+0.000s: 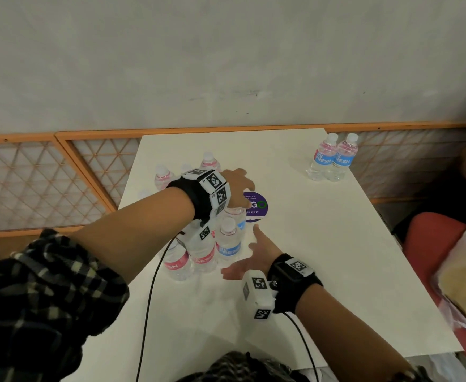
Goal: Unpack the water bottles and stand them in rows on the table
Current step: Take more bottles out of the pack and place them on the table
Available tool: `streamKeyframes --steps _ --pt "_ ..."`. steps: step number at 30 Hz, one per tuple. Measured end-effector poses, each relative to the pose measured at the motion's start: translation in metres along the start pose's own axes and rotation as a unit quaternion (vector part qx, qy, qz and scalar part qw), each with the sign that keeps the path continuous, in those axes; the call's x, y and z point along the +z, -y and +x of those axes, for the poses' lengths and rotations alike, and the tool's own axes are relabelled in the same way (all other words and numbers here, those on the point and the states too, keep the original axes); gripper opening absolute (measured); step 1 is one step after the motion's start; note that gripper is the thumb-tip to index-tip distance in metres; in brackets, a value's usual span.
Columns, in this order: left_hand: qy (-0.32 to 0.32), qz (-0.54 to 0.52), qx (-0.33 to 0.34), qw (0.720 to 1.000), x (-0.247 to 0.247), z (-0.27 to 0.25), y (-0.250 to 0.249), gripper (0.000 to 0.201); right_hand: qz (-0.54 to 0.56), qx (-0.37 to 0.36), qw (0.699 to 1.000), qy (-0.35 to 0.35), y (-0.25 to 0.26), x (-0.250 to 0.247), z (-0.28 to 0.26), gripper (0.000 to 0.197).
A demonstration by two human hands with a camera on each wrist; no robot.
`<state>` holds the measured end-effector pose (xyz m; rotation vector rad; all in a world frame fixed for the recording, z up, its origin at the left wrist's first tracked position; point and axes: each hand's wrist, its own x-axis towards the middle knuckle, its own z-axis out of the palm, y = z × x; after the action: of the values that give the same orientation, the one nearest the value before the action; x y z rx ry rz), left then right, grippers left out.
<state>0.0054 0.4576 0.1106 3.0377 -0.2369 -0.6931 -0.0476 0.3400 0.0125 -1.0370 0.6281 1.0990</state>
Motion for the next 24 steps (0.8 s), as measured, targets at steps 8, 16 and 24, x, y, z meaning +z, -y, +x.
streamKeyframes --steps 8,16,24 --pt "0.022 -0.032 0.113 0.993 0.008 0.040 -0.096 0.049 -0.254 -0.140 0.944 -0.159 0.046 -0.150 -0.058 0.042" --pt "0.063 -0.030 0.236 0.969 0.043 0.088 -0.260 0.049 -0.193 -0.156 0.904 -0.348 0.062 -0.330 -0.152 0.035" --pt "-0.012 -0.066 0.335 0.940 0.036 0.119 -0.409 0.040 -0.192 -0.172 0.860 -0.441 0.090 -0.453 -0.212 0.031"
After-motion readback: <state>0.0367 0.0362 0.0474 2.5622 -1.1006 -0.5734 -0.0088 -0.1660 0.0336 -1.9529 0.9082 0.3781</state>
